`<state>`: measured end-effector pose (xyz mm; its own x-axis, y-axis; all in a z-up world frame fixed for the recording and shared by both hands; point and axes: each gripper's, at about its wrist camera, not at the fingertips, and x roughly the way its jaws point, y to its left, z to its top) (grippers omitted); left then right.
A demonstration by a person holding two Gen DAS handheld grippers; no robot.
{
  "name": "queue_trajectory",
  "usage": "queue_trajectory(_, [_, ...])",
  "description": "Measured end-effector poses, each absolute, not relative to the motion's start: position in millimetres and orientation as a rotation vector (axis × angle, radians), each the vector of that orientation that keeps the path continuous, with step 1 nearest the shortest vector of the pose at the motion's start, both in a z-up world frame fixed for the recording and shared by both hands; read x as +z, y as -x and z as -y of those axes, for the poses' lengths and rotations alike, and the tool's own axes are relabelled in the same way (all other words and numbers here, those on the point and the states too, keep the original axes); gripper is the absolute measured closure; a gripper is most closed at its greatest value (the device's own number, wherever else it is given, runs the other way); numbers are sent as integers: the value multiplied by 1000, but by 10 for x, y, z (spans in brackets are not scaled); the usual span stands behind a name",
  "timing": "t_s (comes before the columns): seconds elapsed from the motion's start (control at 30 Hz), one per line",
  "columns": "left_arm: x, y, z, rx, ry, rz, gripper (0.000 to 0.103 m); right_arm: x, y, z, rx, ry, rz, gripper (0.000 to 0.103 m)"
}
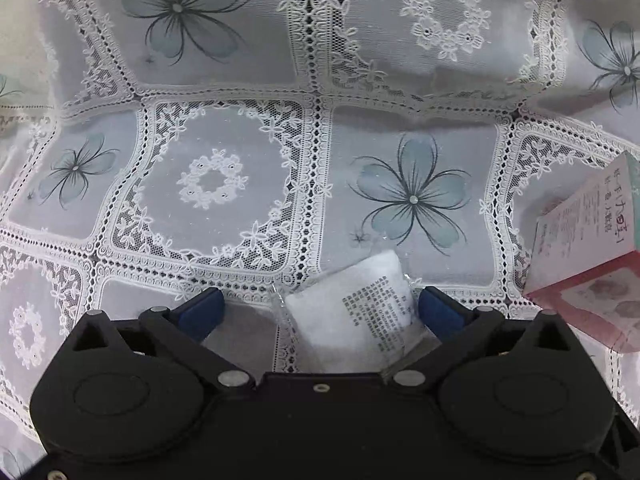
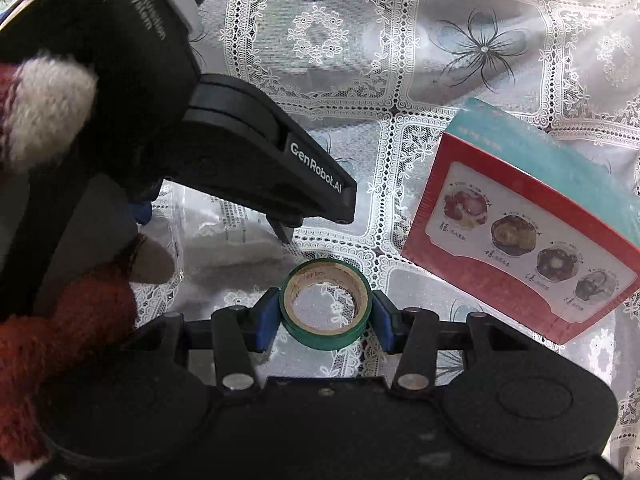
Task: Organize soft objects
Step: 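Grasp the white packet with the left tool while the right tool holds the tape roll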
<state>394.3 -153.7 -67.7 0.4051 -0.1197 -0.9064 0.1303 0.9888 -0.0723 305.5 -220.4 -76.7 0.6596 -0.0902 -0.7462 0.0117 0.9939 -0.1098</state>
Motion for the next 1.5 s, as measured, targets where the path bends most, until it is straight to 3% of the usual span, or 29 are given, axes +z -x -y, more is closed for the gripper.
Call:
queue_trajectory(0.1, [-639, -3905, 1531, -176, -8, -1123, 26, -758, -3046, 2188, -58, 103, -847, 56])
queue_trajectory(0.13, [-606, -3879, 1533, -190, -17, -1107, 42, -758, -3045, 2190, -58, 102, -847, 56])
queue_trajectory(0.17, [-575, -3865, 1531, -210, -25, -1094, 49, -749, -3042, 2189, -57, 98, -848, 56])
queue_trajectory(0.27, [-477, -3835, 1508, -243, -30, -1070, 53, -743, -3039, 2189, -57, 97, -848, 56])
queue_trajectory(0.77, [176, -3175, 488, -81, 2, -859, 53, -739, -3051, 2238, -56, 87, -849, 57])
queue_trajectory(1.13, [22, -2441, -317, 48, 51, -863, 53, -709, -3048, 2332, -50, 36, -853, 58])
queue_trajectory(1.5, [7, -1646, -506, 23, 63, -887, 53, -389, -2784, 2648, -182, -60, -783, 58])
